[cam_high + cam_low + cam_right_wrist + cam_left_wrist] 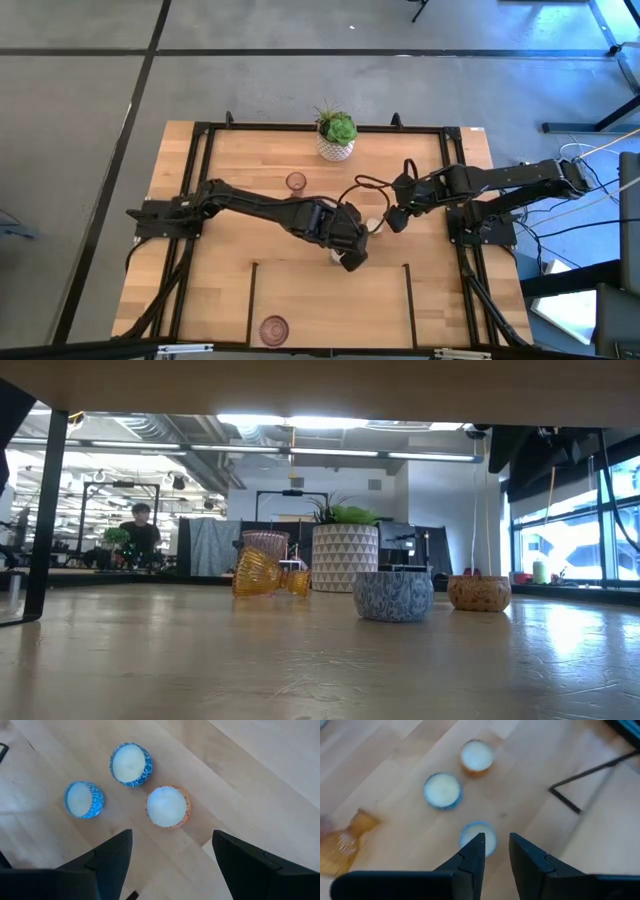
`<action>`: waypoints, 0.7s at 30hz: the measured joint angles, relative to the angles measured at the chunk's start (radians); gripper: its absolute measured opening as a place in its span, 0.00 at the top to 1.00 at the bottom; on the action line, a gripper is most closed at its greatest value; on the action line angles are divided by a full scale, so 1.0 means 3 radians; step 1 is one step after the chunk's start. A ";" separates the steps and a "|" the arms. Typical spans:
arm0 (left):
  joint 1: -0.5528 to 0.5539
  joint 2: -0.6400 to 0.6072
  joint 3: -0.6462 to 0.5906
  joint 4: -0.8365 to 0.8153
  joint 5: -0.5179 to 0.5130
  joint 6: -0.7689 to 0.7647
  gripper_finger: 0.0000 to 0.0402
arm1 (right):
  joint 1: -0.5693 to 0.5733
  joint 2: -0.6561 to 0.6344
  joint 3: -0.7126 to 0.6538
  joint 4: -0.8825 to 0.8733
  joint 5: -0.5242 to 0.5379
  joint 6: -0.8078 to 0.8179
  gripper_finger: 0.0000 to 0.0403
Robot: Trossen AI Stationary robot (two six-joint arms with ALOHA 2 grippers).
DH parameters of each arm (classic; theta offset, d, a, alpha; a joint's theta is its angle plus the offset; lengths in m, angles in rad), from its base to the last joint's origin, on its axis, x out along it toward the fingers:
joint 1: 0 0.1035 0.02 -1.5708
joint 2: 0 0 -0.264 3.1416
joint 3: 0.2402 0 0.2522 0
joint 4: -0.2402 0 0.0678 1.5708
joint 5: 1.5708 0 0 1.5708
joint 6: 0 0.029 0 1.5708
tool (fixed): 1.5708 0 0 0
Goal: Pick & Place candle stick holders
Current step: Put the orange scented candle on the shelf
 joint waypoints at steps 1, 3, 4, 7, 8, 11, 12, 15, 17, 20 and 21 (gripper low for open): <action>-0.0003 0.0000 0.0000 0.0017 -0.0007 0.0044 0.81 | 0.0000 -0.0001 0.0000 -0.0001 0.0000 -0.0001 0.31; -0.0004 0.0000 0.0000 0.0021 -0.0021 0.0126 0.83 | 0.0000 -0.0001 0.0000 -0.0020 0.0000 -0.0002 0.31; 0.0000 0.0000 0.0000 0.0035 -0.0044 0.0160 0.84 | 0.0000 -0.0001 0.0000 -0.0027 0.0000 -0.0010 0.31; -0.0009 -0.0001 0.0000 0.0053 -0.0159 0.0100 0.86 | 0.0000 -0.0001 0.0000 -0.0043 -0.0004 -0.0063 0.31; -0.0035 -0.0001 0.0000 0.0053 -0.0216 0.0029 0.87 | 0.0000 -0.0001 0.0000 -0.0068 -0.0010 -0.0064 0.31; -0.0216 -0.0001 0.0000 0.0037 -0.0538 -0.0226 0.89 | 0.0000 -0.0001 0.0000 -0.0123 -0.0012 -0.0064 0.31; -0.0284 -0.0002 0.0000 0.0037 -0.0659 -0.0274 0.90 | 0.0000 -0.0001 0.0000 -0.0141 -0.0011 -0.0064 0.31; -0.0472 -0.0003 0.0000 0.0023 -0.1072 -0.0323 0.93 | 0.0000 -0.0001 0.0000 -0.0153 -0.0011 -0.0064 0.31; -0.0566 -0.0035 0.0000 -0.0010 -0.1316 -0.0338 0.95 | 0.0000 -0.0001 0.0000 -0.0153 -0.0011 -0.0065 0.31; -0.0681 -0.0096 0.0005 -0.0064 -0.1598 -0.0358 0.99 | 0.0000 -0.0002 0.0000 -0.0158 -0.0018 -0.0102 0.31; -0.0723 -0.0108 0.0004 -0.0111 -0.1670 -0.0392 0.99 | 0.0000 -0.0003 0.0000 -0.0163 -0.0024 -0.0102 0.31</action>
